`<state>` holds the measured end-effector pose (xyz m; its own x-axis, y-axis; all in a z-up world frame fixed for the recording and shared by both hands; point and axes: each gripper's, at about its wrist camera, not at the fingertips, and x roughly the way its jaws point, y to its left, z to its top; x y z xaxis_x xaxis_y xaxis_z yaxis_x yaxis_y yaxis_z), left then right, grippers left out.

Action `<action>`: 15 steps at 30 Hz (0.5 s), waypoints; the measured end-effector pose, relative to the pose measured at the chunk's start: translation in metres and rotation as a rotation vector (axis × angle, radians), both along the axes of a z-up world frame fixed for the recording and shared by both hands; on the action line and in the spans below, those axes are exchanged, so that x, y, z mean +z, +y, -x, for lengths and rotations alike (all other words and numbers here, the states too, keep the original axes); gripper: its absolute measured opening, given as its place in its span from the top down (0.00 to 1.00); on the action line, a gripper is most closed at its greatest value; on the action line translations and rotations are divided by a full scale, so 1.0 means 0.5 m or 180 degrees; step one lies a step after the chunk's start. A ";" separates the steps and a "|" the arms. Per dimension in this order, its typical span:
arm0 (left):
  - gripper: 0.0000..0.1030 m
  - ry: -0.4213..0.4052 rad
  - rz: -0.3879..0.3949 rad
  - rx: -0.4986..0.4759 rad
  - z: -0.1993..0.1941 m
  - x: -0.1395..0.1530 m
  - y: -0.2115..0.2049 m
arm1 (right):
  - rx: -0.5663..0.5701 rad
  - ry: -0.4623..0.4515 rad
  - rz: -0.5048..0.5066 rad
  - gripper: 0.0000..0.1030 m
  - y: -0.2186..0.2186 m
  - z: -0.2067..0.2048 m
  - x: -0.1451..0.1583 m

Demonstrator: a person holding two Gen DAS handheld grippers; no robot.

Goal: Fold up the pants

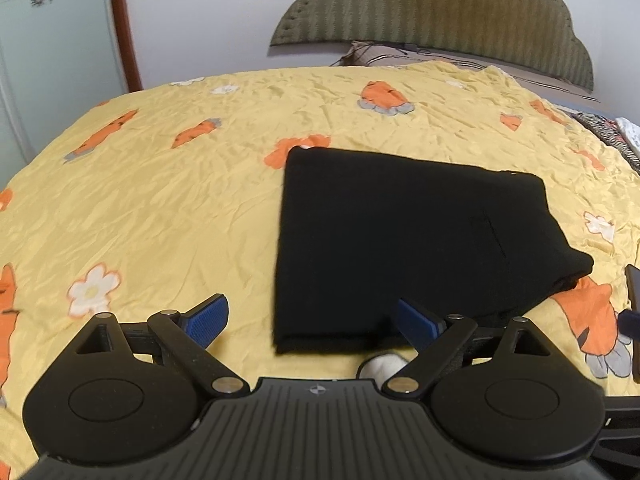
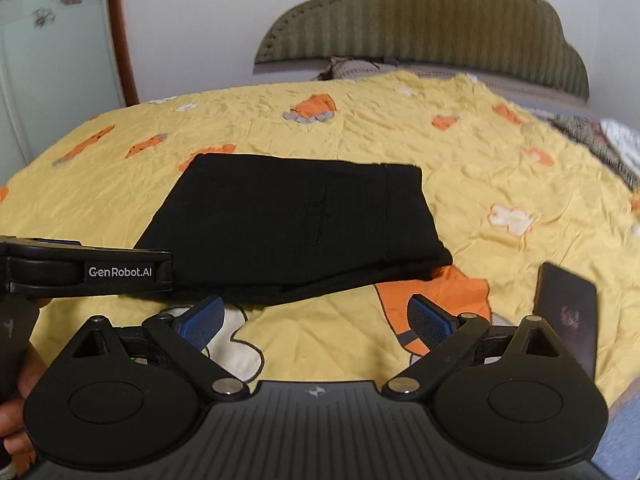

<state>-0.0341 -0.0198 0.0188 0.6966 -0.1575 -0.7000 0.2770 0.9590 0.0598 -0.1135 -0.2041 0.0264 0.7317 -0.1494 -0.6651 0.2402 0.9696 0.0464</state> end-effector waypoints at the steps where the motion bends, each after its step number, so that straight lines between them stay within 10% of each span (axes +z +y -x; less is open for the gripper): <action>1: 0.10 -0.0005 0.0001 0.0010 0.004 -0.001 0.002 | 0.0033 -0.0020 0.0022 0.04 0.002 0.003 0.002; 15: 0.10 0.0009 0.0015 0.0056 0.008 -0.013 0.013 | 0.0058 0.0059 0.0065 0.04 0.002 -0.002 -0.015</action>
<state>-0.0378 -0.0132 0.0125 0.6973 -0.1487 -0.7012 0.2603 0.9640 0.0545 -0.1123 -0.2030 0.0188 0.7219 -0.1496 -0.6757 0.2229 0.9746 0.0224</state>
